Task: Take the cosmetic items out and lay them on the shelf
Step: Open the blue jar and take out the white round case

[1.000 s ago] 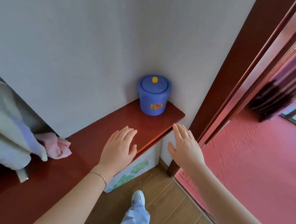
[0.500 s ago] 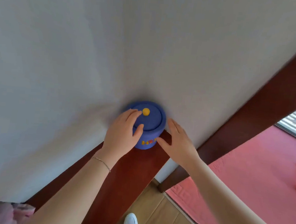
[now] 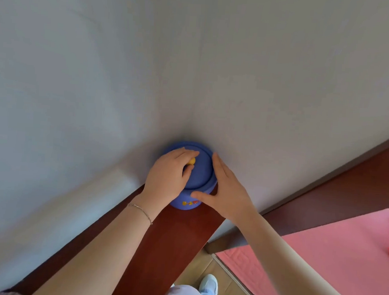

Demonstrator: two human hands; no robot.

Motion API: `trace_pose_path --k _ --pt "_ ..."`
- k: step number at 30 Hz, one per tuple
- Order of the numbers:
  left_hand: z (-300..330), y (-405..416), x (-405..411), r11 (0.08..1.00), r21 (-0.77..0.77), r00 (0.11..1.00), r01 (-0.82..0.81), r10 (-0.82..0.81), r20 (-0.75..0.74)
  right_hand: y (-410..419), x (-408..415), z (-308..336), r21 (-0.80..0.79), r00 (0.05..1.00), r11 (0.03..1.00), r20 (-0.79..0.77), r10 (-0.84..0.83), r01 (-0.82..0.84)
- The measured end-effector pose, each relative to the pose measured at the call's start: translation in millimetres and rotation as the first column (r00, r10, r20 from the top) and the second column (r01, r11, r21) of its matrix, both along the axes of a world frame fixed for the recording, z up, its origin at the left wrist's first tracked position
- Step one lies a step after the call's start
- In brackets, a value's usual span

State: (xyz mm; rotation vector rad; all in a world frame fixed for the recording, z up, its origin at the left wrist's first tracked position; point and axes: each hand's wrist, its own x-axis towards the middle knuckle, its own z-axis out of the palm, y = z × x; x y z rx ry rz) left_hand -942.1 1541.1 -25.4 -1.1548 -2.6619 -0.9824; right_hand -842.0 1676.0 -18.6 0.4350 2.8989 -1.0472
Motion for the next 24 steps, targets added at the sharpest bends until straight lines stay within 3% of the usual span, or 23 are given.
trace_pose_path --k 10,19,24 --pt "22 -32 9 0.981 0.138 0.990 -0.137 0.142 -0.027 4 2 -2 -0.068 1.000 0.998 0.003 -0.002 0.002" --pt "14 -87 34 0.930 0.116 0.936 -0.349 0.351 0.007 5 5 -2 -0.072 0.999 0.997 0.016 0.029 -0.028" --pt "3 -117 53 0.924 0.080 0.919 -0.373 0.380 -0.106 4 4 -3 -0.098 1.000 0.995 0.010 0.021 -0.020"
